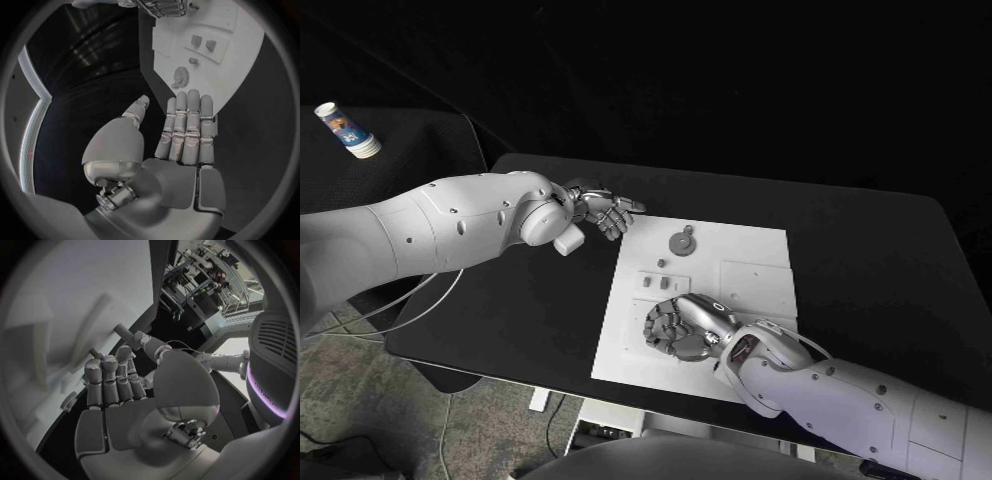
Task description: Assemble the parts on the task board
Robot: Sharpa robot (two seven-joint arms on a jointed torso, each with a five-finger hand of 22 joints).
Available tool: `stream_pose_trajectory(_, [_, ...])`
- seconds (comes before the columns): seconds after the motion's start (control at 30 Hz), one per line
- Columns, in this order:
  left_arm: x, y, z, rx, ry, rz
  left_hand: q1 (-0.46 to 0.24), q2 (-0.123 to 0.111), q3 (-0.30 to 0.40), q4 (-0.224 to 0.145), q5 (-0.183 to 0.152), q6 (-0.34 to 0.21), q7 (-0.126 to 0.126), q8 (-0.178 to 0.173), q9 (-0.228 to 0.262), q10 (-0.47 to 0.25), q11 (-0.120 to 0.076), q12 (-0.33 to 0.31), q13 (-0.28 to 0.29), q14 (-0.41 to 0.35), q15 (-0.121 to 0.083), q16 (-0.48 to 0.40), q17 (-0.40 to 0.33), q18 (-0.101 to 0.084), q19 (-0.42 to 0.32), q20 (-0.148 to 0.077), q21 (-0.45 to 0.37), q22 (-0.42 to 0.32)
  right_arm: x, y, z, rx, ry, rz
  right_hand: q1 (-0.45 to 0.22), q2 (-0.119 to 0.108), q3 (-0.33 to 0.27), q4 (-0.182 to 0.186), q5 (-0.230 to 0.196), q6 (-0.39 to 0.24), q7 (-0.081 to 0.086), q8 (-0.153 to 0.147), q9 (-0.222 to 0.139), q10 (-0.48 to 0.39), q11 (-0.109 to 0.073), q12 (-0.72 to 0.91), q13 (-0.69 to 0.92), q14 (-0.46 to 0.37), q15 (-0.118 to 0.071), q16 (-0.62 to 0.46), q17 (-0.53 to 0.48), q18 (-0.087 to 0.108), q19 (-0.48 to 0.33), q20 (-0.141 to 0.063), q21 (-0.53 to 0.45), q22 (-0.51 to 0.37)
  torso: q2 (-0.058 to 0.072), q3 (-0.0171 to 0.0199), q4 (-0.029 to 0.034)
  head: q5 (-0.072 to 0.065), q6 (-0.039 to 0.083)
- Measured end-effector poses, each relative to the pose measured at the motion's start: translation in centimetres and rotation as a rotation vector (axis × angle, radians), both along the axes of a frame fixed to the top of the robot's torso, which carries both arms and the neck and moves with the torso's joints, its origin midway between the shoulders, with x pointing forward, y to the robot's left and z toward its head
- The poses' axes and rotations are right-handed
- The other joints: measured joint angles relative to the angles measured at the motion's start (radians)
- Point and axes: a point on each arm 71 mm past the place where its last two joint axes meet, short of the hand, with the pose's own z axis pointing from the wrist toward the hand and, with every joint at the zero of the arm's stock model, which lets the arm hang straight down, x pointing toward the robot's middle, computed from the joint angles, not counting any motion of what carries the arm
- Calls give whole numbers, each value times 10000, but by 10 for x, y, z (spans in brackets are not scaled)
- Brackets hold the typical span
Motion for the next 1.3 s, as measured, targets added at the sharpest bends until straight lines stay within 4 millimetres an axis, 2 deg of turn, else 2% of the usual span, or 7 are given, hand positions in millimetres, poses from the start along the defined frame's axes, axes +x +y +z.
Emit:
stream_pose_trajectory(0.93, [0,0,0,18,24,-9,0,0,0,0,0,0,0,0,-8,0,0,0,0,0,0,0,0,0,0,-1,0,1,-1,1,0,-514,-237,32,-1,1,-28,28,0,-3,4,-5,6,-71,2,0,1,0,0,0,7,6,-17,17,0,6,0,1,1,-13,-1])
stream_pose_trajectory(1.3, [0,0,0,26,31,-13,0,0,0,0,0,0,0,0,-8,0,0,0,0,0,0,0,0,-2,-37,-38,0,1,-1,-3,-1,-804,-336,3,-1,1,-27,28,0,19,55,-5,23,-179,37,-1,-7,-34,34,0,17,7,-20,19,0,5,0,4,0,-23,-13])
